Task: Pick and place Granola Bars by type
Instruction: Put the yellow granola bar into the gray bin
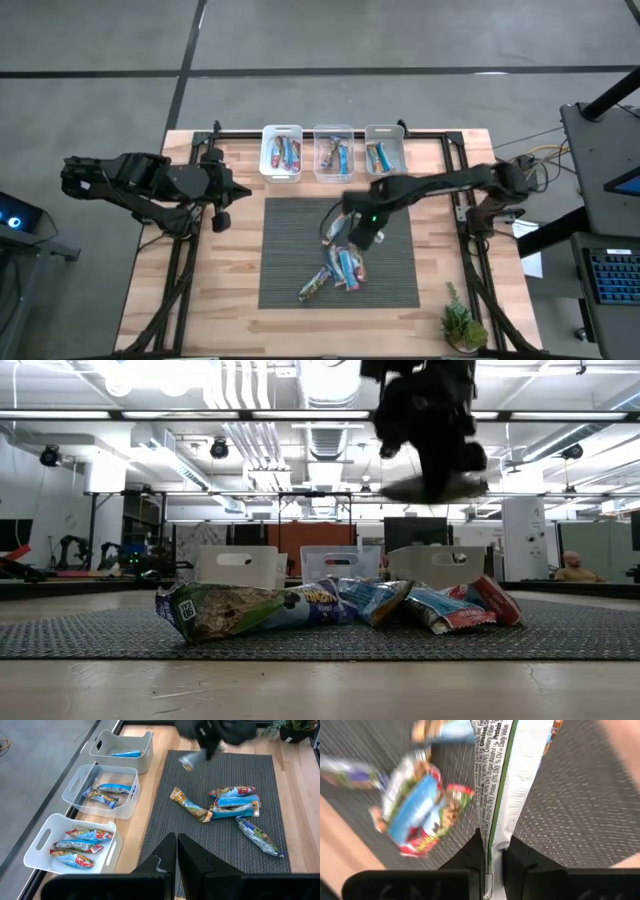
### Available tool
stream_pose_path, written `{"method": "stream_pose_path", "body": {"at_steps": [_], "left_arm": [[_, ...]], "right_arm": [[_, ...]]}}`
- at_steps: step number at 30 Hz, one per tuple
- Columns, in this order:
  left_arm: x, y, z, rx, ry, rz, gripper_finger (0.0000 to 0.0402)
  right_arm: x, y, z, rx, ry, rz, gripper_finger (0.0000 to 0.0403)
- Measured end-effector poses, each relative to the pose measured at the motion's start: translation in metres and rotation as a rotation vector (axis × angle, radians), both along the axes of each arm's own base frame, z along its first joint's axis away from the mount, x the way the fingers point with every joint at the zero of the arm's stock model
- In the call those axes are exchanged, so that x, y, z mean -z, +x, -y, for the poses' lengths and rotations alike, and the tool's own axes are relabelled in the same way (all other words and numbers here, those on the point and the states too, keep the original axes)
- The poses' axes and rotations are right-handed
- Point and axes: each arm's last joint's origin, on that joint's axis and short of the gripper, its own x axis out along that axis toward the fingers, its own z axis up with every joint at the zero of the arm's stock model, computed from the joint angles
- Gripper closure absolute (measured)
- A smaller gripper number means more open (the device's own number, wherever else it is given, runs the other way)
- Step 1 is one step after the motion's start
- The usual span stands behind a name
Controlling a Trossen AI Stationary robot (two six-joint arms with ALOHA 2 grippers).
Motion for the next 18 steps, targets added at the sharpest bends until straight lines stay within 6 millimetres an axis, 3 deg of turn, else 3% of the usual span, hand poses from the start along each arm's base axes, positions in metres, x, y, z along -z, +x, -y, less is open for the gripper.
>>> {"method": "stream_pose_path", "body": {"at_steps": [6,9,13,18], "left_arm": [[0.0,0.0,0.0,0.0,0.0,0.0,0.0401],[0.0,0.0,0.0,0.0,0.0,0.0,0.0401],[0.0,0.0,0.0,-0.002,-0.004,0.001,0.0401],[0.0,0.0,0.0,-0.004,-0.008,0.002,0.0401]], "right_arm": [[-0.051,-0.032,0.037,0.134,-0.01,0.175,0.0371],[-0.067,-0.047,0.056,0.203,-0.034,0.234,0.0371],[-0.08,-0.065,0.081,0.291,-0.075,0.281,0.0371],[-0.081,-0.077,0.112,0.39,-0.102,0.281,0.0372]]}}
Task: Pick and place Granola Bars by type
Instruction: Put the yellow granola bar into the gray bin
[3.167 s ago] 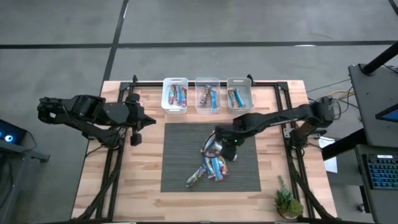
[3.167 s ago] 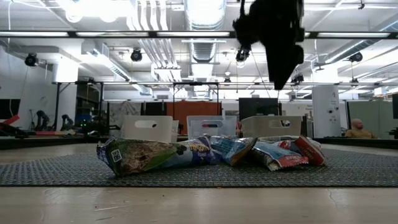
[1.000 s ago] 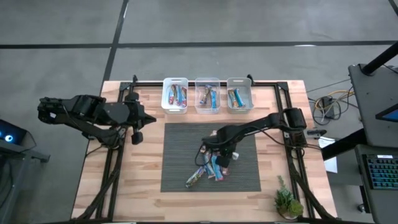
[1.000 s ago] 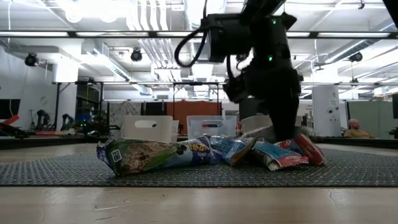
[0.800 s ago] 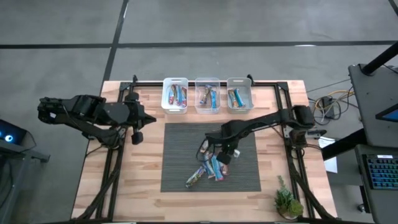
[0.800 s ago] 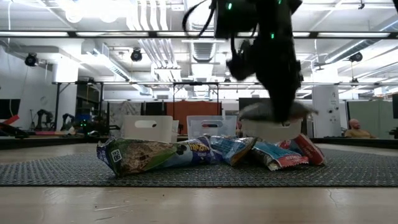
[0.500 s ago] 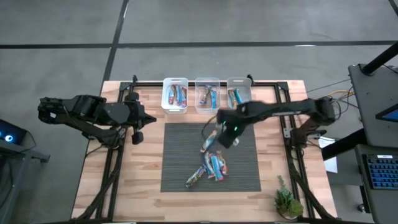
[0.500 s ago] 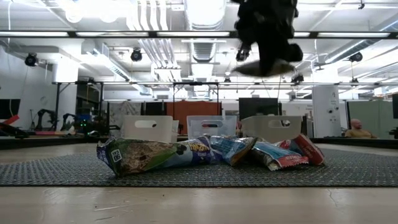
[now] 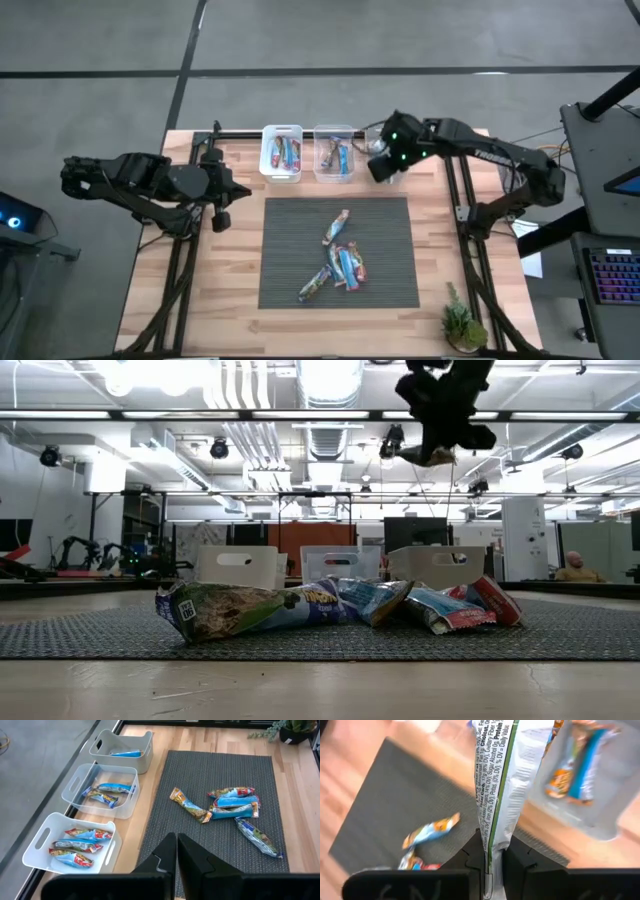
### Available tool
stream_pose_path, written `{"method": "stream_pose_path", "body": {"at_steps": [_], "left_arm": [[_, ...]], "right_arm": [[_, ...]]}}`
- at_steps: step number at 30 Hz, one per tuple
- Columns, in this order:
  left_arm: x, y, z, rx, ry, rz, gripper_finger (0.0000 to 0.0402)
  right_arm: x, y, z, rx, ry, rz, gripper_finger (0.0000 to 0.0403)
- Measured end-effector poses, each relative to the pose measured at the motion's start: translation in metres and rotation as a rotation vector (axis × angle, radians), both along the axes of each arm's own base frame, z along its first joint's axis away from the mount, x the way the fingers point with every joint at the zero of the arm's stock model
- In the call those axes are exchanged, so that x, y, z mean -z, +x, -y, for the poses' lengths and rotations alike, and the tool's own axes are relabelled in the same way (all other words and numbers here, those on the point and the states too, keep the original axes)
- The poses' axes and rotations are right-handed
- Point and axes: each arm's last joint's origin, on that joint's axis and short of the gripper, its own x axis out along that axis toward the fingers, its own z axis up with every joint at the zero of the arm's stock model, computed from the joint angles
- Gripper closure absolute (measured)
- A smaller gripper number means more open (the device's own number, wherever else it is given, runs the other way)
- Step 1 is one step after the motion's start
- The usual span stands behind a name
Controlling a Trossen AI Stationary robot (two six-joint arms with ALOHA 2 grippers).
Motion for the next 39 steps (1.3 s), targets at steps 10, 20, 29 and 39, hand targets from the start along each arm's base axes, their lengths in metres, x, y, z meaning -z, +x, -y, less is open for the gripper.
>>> {"method": "stream_pose_path", "body": {"at_steps": [10,20,29,39], "left_arm": [[0.0,0.0,0.0,-0.016,-0.023,0.006,0.0401],[0.0,0.0,0.0,-0.037,-0.028,0.013,0.0401],[0.0,0.0,-0.001,-0.053,-0.038,0.018,0.0401],[0.0,0.0,-0.001,-0.057,-0.042,0.019,0.0401]], "right_arm": [[0.023,-0.017,0.067,0.242,0.05,-0.072,0.0372],[0.06,-0.023,0.114,0.365,0.121,-0.172,0.0372],[0.086,-0.013,0.127,0.344,0.151,-0.217,0.037],[0.09,-0.012,0.13,0.357,0.148,-0.223,0.0299]]}}
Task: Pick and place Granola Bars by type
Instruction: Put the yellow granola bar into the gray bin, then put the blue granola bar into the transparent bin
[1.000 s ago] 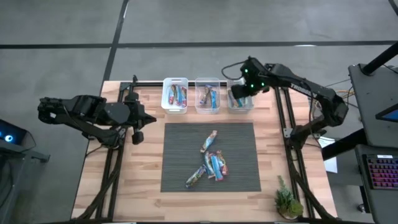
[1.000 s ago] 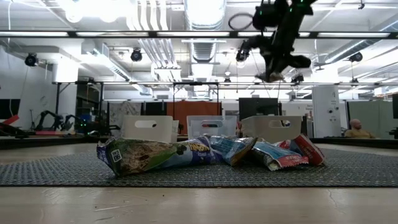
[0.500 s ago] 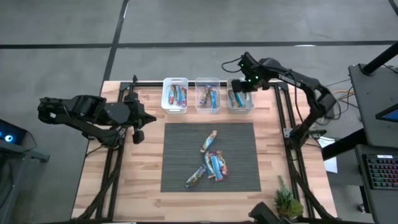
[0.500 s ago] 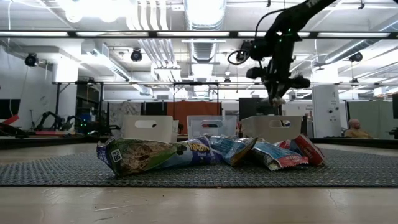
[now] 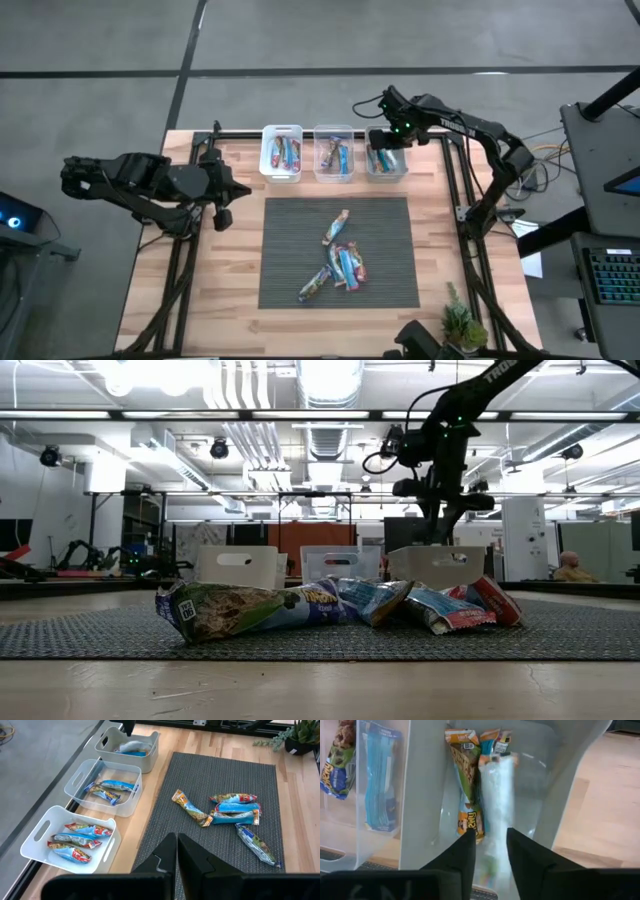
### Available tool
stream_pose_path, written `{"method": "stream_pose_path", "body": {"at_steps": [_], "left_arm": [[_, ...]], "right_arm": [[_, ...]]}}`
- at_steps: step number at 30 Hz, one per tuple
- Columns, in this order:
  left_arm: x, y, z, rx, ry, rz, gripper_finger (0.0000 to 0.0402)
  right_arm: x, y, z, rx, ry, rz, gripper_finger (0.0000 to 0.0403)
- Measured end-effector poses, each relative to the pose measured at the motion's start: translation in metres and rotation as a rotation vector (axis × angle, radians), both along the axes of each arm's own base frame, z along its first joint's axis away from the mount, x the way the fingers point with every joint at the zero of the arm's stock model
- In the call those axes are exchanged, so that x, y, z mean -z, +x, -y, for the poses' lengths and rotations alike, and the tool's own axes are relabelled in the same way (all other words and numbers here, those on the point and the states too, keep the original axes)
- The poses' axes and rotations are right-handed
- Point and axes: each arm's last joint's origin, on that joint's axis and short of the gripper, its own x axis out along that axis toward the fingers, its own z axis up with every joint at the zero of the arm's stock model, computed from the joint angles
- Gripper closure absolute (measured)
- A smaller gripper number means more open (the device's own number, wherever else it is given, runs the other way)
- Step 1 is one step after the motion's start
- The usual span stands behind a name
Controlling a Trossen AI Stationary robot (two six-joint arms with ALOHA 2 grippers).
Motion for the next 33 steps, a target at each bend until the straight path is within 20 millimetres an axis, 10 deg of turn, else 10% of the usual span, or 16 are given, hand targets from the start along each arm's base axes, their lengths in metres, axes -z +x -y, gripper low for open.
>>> {"method": "stream_pose_path", "body": {"at_steps": [17,33], "left_arm": [[0.0,0.0,0.0,-0.006,-0.008,0.002,0.0401],[0.0,0.0,-0.001,-0.042,0.029,0.008,0.0401]], "right_arm": [[-0.007,0.007,-0.011,-0.152,-0.021,0.026,0.027],[-0.042,0.053,-0.087,-0.509,-0.117,0.233,0.0334]]}}
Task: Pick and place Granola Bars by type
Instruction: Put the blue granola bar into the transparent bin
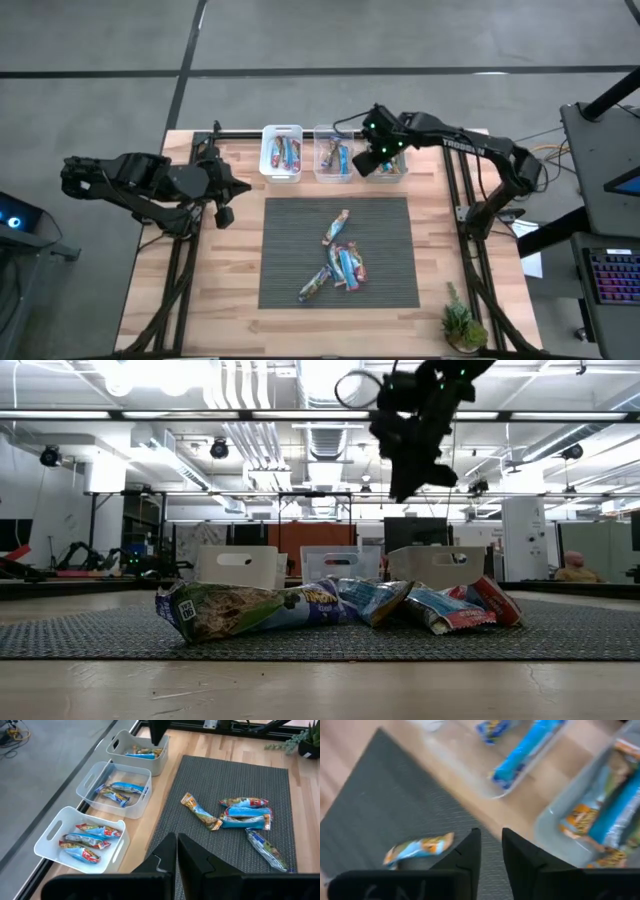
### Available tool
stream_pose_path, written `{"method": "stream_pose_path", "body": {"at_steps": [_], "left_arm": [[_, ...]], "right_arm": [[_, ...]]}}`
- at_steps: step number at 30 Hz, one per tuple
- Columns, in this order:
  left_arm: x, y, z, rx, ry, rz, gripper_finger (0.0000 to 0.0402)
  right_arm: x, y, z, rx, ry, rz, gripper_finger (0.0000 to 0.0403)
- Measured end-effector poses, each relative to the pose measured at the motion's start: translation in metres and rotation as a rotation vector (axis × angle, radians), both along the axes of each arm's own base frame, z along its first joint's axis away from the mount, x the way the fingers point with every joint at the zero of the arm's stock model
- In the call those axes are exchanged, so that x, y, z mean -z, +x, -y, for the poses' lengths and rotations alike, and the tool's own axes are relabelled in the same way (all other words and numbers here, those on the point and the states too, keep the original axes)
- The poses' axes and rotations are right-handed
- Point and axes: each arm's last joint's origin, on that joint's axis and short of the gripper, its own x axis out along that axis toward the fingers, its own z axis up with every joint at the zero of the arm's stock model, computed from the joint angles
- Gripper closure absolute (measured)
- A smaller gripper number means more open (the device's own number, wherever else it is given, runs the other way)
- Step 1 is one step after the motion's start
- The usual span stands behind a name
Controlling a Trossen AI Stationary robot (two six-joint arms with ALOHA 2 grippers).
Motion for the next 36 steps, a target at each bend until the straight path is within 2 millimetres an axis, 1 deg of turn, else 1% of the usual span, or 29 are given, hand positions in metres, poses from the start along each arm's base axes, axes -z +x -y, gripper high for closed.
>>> {"method": "stream_pose_path", "body": {"at_steps": [5,9,15,18,21,26,31,36], "left_arm": [[-0.001,0.001,0.0,0.002,0.0,0.015,0.0401],[-0.003,0.002,0.001,0.005,-0.001,0.039,0.0401],[-0.003,0.005,0.001,0.018,0.017,0.036,0.0401],[-0.002,0.007,0.001,0.016,0.016,0.03,0.0401],[-0.001,0.01,0.002,0.016,0.018,0.019,0.0401],[0.001,0.015,0.003,0.016,0.02,0.006,0.0401],[-0.001,0.02,0.004,0.019,0.016,0.037,0.0401],[-0.006,0.026,0.005,0.034,0.028,0.103,0.0401]], "right_arm": [[-0.013,0.008,-0.037,-0.115,-0.02,0.042,0.037],[-0.025,0.014,-0.067,-0.215,-0.047,0.107,0.0391],[-0.042,0.021,-0.104,-0.336,-0.087,0.241,0.0394],[-0.051,0.019,-0.12,-0.385,-0.097,0.292,0.0394],[-0.061,0.012,-0.135,-0.426,-0.103,0.326,0.0394],[-0.081,-0.006,-0.153,-0.48,-0.134,0.398,0.0394],[-0.101,-0.029,-0.164,-0.535,-0.234,0.466,0.0394],[-0.118,-0.052,-0.167,-0.539,-0.281,0.529,0.0394]]}}
